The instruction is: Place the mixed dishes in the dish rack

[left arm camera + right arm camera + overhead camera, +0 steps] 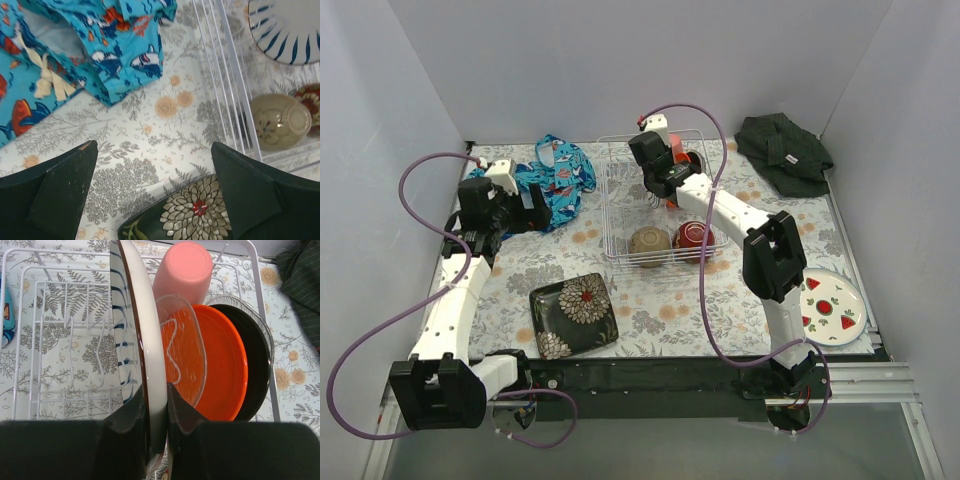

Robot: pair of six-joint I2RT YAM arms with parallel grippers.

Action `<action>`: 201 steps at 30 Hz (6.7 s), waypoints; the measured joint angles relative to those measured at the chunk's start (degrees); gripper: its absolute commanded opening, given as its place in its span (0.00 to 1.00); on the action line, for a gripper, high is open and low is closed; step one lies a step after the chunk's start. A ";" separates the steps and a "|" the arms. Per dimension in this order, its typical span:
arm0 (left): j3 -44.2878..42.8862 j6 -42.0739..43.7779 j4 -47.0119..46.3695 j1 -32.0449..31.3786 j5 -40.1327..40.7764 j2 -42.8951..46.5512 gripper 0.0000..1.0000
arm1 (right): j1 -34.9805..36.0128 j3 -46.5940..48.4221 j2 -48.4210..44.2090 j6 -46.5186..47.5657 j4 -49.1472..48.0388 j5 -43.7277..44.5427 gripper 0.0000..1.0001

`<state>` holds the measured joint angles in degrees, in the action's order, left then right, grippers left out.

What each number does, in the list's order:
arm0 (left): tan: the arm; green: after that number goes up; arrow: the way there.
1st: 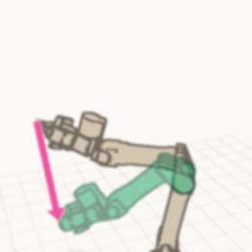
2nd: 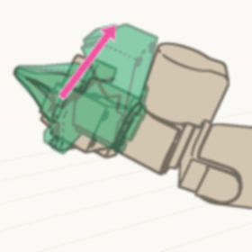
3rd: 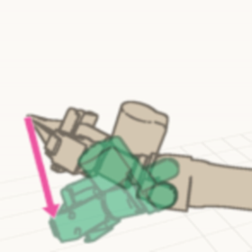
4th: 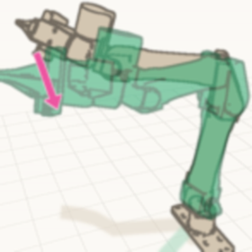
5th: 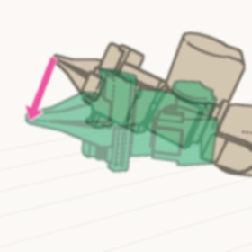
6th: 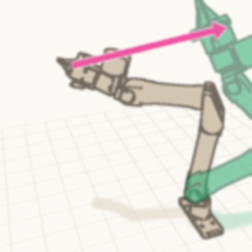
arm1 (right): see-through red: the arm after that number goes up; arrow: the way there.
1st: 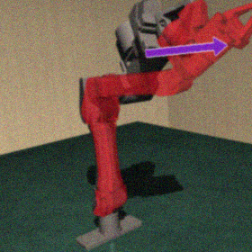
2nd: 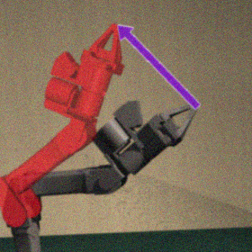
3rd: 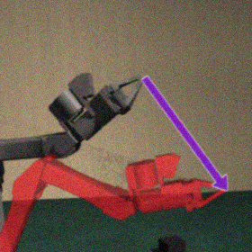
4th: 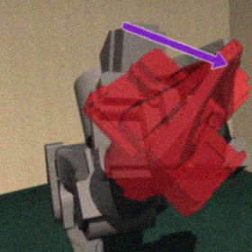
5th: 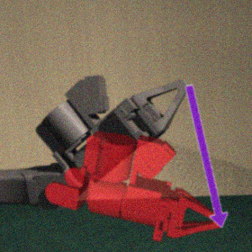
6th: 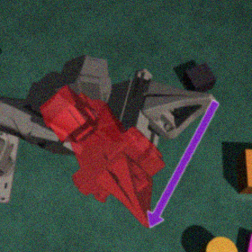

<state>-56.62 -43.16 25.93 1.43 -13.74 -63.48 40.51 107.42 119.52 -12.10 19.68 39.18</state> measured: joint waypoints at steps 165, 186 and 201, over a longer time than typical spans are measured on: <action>-1.20 2.82 -20.15 1.38 25.62 10.82 0.92 | 0.48 6.25 -6.14 13.68 -0.79 5.09 0.01; -0.85 2.64 -18.38 1.84 22.16 9.62 0.94 | -0.02 7.61 -0.02 4.57 4.22 0.42 0.01; -0.85 0.70 -18.18 1.84 19.23 7.67 0.95 | -0.48 8.02 -0.02 3.21 4.15 1.29 0.01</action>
<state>-57.47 -42.46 7.75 3.27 5.50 -55.81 40.03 115.44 119.50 -8.88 23.83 40.47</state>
